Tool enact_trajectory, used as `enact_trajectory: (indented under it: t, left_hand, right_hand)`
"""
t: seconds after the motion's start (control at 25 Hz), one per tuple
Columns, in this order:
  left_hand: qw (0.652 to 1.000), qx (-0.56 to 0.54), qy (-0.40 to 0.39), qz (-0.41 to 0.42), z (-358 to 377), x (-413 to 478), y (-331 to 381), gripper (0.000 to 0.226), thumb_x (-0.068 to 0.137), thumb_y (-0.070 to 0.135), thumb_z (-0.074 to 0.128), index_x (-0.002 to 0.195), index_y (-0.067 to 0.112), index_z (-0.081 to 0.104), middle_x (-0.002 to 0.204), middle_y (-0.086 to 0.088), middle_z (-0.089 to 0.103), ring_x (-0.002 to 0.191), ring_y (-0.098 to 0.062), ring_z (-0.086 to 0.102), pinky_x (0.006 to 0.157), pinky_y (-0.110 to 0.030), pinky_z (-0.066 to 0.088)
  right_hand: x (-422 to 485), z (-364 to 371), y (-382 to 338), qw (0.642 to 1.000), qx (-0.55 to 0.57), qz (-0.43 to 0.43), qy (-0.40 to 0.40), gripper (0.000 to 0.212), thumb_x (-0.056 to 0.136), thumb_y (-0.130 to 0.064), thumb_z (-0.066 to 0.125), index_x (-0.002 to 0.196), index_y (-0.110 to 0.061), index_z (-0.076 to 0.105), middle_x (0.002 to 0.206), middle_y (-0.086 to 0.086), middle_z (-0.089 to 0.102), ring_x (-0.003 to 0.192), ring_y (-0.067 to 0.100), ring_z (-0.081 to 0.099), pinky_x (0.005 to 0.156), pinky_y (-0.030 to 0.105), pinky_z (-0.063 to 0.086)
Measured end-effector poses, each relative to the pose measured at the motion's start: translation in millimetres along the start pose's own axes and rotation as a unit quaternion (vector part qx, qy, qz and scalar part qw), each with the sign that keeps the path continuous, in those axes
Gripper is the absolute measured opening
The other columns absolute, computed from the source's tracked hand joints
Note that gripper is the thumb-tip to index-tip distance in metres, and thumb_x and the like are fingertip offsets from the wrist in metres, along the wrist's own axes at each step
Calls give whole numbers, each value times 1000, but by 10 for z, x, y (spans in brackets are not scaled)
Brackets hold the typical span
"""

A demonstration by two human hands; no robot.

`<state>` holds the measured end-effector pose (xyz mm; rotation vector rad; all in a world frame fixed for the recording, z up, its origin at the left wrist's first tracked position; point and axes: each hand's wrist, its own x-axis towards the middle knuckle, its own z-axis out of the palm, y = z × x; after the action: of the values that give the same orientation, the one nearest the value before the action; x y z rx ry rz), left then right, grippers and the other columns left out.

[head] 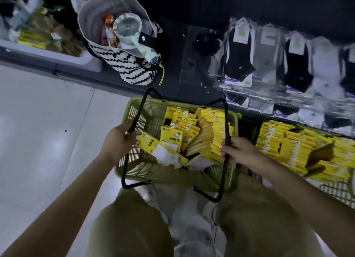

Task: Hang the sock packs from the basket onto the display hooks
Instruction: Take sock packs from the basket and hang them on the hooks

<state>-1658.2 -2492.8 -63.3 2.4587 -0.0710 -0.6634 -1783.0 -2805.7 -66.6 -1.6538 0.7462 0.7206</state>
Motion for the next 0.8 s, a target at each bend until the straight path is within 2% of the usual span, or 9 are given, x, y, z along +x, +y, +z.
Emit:
enact_trajectory:
  t: [0.08, 0.2, 0.24, 0.36, 0.44, 0.52, 0.6, 0.72, 0.8]
  left_hand:
    - [999, 0, 20, 35, 32, 108, -125, 29, 91, 11, 53, 118, 13, 60, 91, -10, 70, 75, -29, 65, 73, -40, 54]
    - [994, -21, 77, 69, 128, 192, -364, 23, 91, 11, 52, 104, 28, 61, 75, 4, 66, 62, -13, 63, 57, -27, 51]
    - [992, -35, 99, 75, 152, 214, -437, 23, 91, 12, 52, 101, 31, 61, 72, 6, 65, 60, -12, 63, 53, -26, 51]
    - [985, -18, 153, 80, 243, 253, -570, 18, 94, 17, 48, 105, 19, 62, 73, 2, 63, 69, -25, 62, 66, -35, 51]
    - [980, -1, 177, 91, 271, 158, -615, 20, 95, 17, 46, 110, 12, 58, 82, -7, 61, 82, -35, 62, 75, -40, 49]
    - [980, 3, 158, 123, 251, 13, -602, 26, 94, 11, 46, 118, 10, 53, 97, -12, 59, 91, -36, 61, 81, -41, 48]
    - [980, 40, 133, 143, 226, -177, -650, 35, 91, 6, 49, 126, 6, 49, 113, -19, 55, 99, -37, 58, 86, -41, 45]
    - [981, 104, 113, 116, 204, -311, -776, 35, 87, 7, 56, 121, 0, 53, 119, -24, 52, 104, -39, 56, 87, -39, 44]
    - [983, 127, 81, 102, 226, -399, -887, 32, 86, 8, 57, 118, 0, 55, 120, -24, 54, 111, -39, 53, 88, -38, 43]
  right_hand:
    - [55, -15, 18, 999, 19, -28, -15, 7, 94, -4, 49, 92, -9, 54, 72, 5, 61, 66, 20, 65, 65, 34, 55]
    - [133, -62, 167, 996, 24, -75, -35, 8, 94, -1, 47, 91, -8, 52, 65, 2, 60, 62, 17, 64, 56, 29, 53]
    - [163, -89, 230, 995, 24, -87, -32, 8, 94, -1, 47, 91, -7, 52, 64, 3, 59, 61, 17, 63, 56, 28, 53]
    - [176, -203, 434, 997, 9, -75, 18, 8, 93, -2, 48, 97, -7, 54, 65, 5, 62, 63, 19, 63, 61, 31, 53]
    - [146, -221, 564, 995, -22, -70, 73, 11, 94, -7, 49, 103, -5, 55, 78, 10, 67, 71, 21, 66, 60, 29, 54]
    - [125, -232, 648, 986, -76, -66, 133, 16, 95, -12, 51, 106, -1, 54, 97, 17, 66, 79, 23, 65, 63, 31, 56]
    - [53, -195, 737, 968, -173, -54, 176, 28, 93, -18, 56, 113, 1, 53, 107, 19, 62, 84, 27, 65, 70, 38, 57]
    - [-22, -187, 798, 912, -358, -28, 198, 52, 90, -34, 58, 120, 8, 53, 108, 24, 65, 89, 34, 65, 69, 38, 53]
    - [-51, -141, 775, 877, -434, -43, 202, 48, 90, -39, 56, 114, 3, 58, 110, 22, 64, 96, 32, 62, 71, 35, 49]
